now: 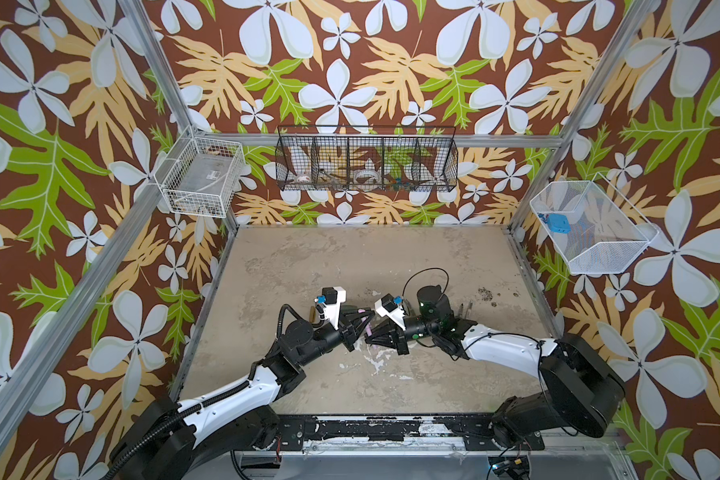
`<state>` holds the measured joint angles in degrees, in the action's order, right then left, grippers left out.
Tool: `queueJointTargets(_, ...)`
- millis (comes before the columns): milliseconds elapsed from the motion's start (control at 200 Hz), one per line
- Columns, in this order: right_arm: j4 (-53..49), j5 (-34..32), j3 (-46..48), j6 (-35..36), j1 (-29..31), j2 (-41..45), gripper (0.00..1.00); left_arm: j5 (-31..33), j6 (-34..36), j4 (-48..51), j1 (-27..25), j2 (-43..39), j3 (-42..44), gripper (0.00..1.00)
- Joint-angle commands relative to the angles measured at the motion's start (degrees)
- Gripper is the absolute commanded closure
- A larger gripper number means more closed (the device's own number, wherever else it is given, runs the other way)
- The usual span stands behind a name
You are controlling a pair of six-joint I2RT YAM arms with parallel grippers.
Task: Open the pen caps
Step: 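Pull the pink cap off with left gripper while right gripper holds the pen body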
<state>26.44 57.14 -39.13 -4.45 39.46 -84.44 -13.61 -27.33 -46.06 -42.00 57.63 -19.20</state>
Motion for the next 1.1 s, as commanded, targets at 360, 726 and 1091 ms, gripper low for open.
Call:
queueJointTargets(360, 4.4, -3.4, 1.6, -2.9, 0.2, 2.4, 0.49, -2.4, -2.2, -5.4, 0.4, 2.3, 0.3, 1.00)
queueJointTargets(726, 9.3, -2.8, 3.0, -5.9, 0.3, 3.0, 0.60, -3.8, -3.1, -7.9, 0.4, 4.1, 0.7, 1.00)
queueJointTargets(1091, 9.2, -2.8, 1.3, -6.1, 3.3, -0.7, 0.78, -4.0, -3.8, -9.1, 0.4, 4.0, 1.2, 1.00)
